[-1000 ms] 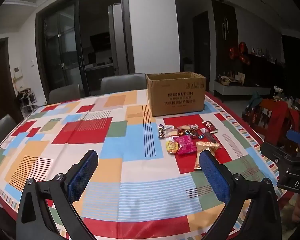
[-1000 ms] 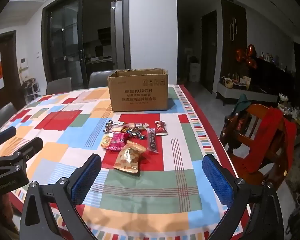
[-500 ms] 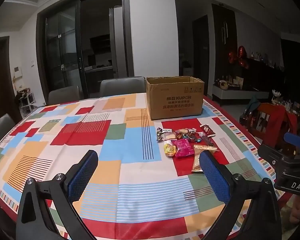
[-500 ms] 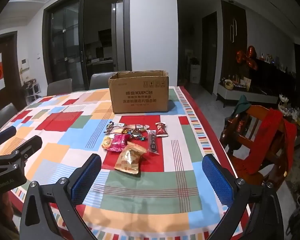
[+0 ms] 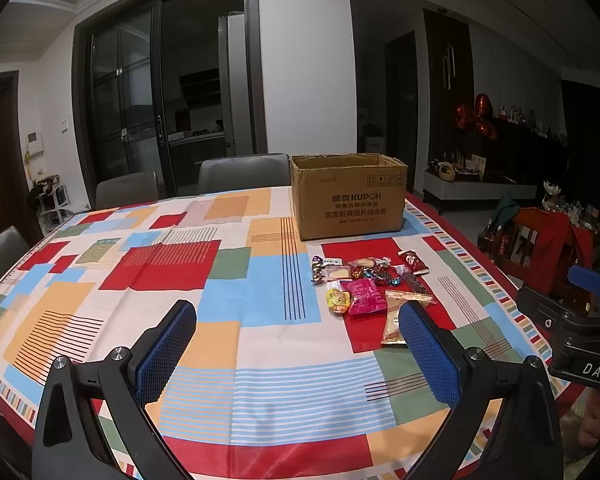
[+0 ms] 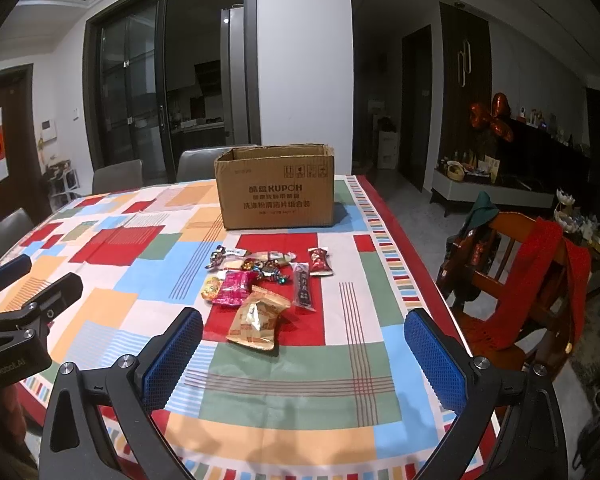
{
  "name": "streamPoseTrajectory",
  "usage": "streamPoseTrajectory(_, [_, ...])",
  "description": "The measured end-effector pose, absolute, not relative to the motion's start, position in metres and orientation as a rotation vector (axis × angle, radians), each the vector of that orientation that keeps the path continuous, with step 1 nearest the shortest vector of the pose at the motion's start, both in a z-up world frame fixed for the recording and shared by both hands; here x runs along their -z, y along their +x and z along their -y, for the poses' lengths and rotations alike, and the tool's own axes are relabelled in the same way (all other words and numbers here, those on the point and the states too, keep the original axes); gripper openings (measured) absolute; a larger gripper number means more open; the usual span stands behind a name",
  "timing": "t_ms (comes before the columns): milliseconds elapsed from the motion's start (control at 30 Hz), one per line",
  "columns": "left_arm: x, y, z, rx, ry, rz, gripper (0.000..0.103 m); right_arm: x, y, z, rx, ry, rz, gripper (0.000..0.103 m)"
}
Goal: Organize snacks
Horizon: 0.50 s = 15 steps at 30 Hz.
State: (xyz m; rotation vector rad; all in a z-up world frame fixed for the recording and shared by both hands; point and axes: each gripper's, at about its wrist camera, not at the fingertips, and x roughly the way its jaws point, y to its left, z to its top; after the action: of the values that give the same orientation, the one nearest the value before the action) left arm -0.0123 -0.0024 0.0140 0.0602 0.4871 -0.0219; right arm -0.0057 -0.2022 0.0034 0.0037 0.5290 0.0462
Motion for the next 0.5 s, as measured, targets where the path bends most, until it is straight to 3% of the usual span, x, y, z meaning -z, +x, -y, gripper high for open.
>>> streamPoseTrajectory(500, [-0.0134, -0.0123, -0.0001, 0.024, 0.057, -0.485, 0.103, -0.0043, -0.0070, 0.2020, -0.046, 0.003, -0.525, 0.102])
